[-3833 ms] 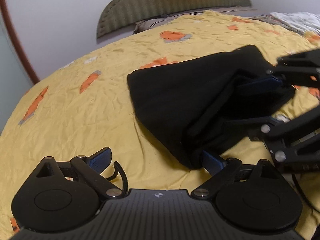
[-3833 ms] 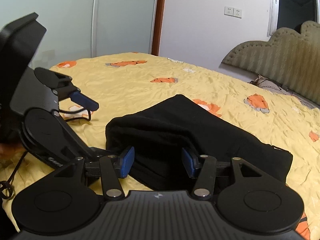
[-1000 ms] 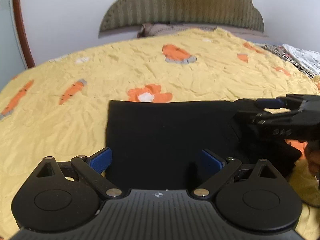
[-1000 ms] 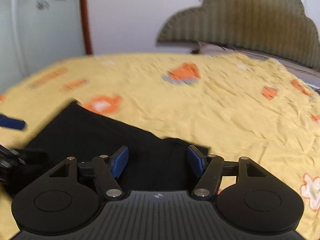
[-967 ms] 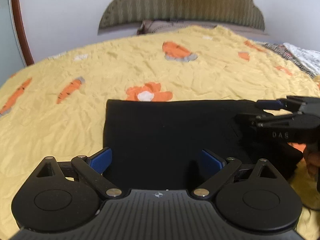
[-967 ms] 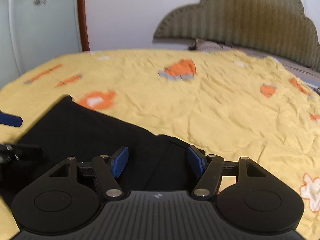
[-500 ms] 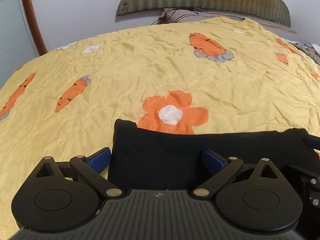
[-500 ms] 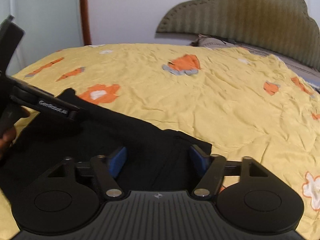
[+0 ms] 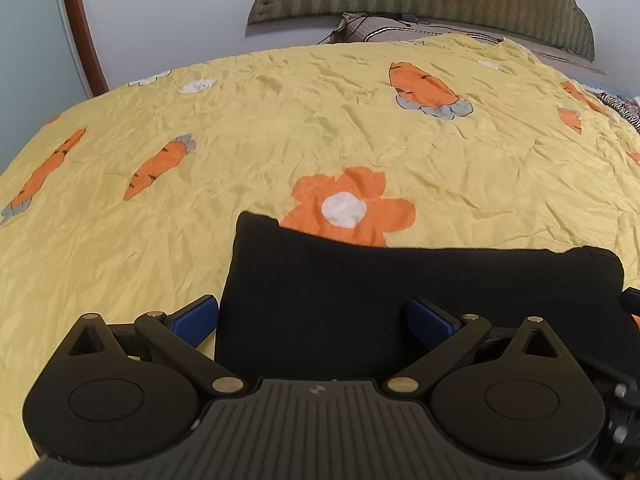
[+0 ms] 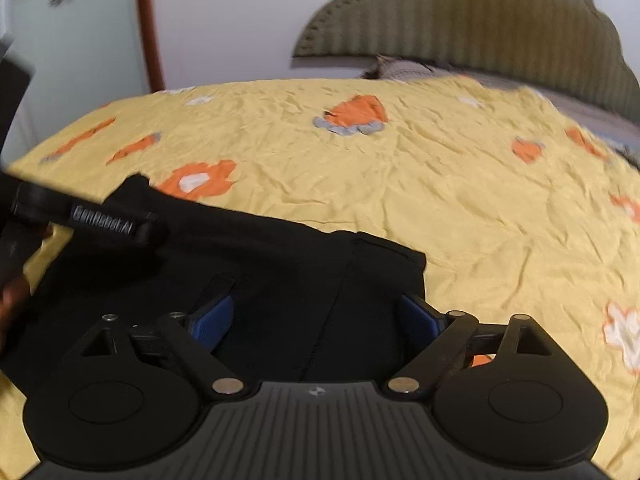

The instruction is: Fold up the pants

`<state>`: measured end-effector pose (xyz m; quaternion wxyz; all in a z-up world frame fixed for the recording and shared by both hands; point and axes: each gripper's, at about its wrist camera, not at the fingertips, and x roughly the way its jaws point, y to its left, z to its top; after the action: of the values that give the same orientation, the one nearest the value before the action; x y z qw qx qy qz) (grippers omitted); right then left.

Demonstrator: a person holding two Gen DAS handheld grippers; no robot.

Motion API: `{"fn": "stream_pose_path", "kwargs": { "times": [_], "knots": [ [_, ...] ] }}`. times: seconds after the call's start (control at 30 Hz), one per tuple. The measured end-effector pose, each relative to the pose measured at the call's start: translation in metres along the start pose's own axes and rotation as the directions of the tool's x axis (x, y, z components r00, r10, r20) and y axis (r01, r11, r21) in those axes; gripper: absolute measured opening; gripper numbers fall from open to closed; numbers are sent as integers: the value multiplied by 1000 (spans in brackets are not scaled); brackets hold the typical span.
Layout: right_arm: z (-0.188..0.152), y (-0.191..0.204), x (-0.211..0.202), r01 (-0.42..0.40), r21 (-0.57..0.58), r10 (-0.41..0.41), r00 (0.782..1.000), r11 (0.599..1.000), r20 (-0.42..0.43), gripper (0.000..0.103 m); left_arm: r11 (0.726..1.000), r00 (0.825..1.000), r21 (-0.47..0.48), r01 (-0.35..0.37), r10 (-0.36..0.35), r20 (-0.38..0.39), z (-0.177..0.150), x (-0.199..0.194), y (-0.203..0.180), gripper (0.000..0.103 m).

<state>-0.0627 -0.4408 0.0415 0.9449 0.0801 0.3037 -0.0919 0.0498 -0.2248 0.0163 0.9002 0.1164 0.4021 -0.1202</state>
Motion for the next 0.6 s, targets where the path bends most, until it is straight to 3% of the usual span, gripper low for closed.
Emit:
{"fn": "stream_pose_path", "kwargs": {
  "times": [0.23,0.4,0.5,0.53,0.6],
  "knots": [
    [-10,8,-27,39,108,-41,999,993,16,95,1000,1000,-27,4,-4,1,-16,-14,2,103],
    [-19,26,-40,37,38,-40,997,999,67,95,999,1000,-33,-5,5,8,-28,-24,3,103],
    [-23,29,-25,80,-15,-80,997,997,3,97,1000,1000,-29,-8,8,20,-35,-25,4,103],
    [-26,26,-21,86,-12,-86,996,996,2,103,1000,1000,-27,-12,13,23,-37,-24,3,103],
    [-27,17,-18,62,46,-62,998,997,-8,103,1000,999,-25,-15,16,28,-38,-25,3,103]
  ]
}}
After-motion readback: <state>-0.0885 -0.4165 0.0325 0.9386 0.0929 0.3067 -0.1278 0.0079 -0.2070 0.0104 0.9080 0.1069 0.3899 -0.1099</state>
